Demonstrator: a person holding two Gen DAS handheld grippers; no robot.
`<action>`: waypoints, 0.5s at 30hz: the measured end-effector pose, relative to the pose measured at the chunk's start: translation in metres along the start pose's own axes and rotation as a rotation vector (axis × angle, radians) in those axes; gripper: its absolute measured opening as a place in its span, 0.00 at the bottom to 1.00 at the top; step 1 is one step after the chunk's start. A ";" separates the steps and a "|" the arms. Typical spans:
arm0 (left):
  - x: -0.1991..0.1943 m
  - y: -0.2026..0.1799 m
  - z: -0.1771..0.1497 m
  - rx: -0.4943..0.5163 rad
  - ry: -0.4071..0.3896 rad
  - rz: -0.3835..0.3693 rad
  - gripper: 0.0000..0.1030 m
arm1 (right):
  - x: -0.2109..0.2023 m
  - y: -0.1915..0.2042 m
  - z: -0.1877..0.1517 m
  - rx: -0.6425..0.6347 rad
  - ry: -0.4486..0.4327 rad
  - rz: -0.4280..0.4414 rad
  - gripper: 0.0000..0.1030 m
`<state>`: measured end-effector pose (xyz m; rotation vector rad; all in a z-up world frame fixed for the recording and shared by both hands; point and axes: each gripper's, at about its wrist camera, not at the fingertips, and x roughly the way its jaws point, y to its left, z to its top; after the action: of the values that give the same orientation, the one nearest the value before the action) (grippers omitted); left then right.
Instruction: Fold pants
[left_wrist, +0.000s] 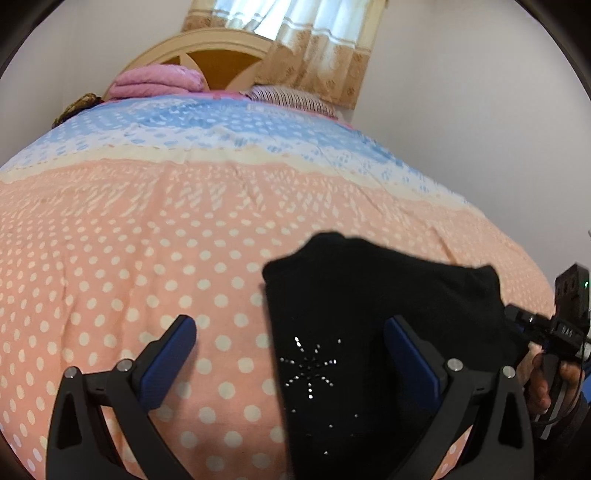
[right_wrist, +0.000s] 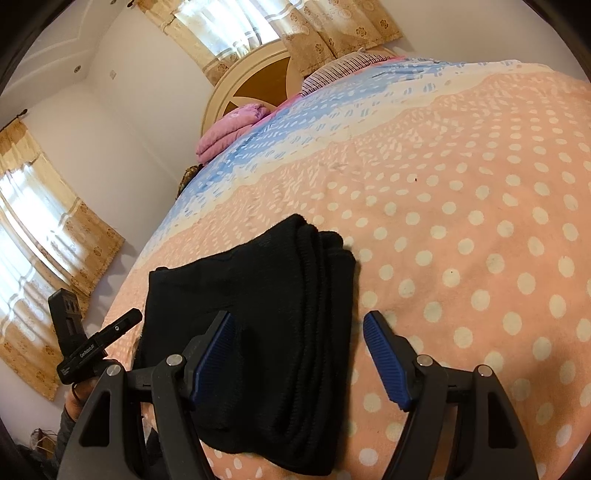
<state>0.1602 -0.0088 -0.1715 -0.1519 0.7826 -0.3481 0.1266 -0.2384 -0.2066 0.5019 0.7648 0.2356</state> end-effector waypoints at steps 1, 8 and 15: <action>0.004 0.000 -0.002 -0.002 0.010 -0.006 1.00 | -0.001 0.000 0.000 0.001 -0.002 0.001 0.70; 0.013 0.004 -0.004 -0.026 0.026 -0.039 1.00 | 0.000 -0.002 0.003 0.015 0.000 0.001 0.70; 0.020 0.004 0.004 -0.031 0.047 -0.066 1.00 | 0.006 0.006 -0.001 -0.006 0.017 0.001 0.57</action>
<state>0.1769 -0.0122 -0.1833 -0.1992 0.8309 -0.4036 0.1306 -0.2307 -0.2077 0.4948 0.7806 0.2435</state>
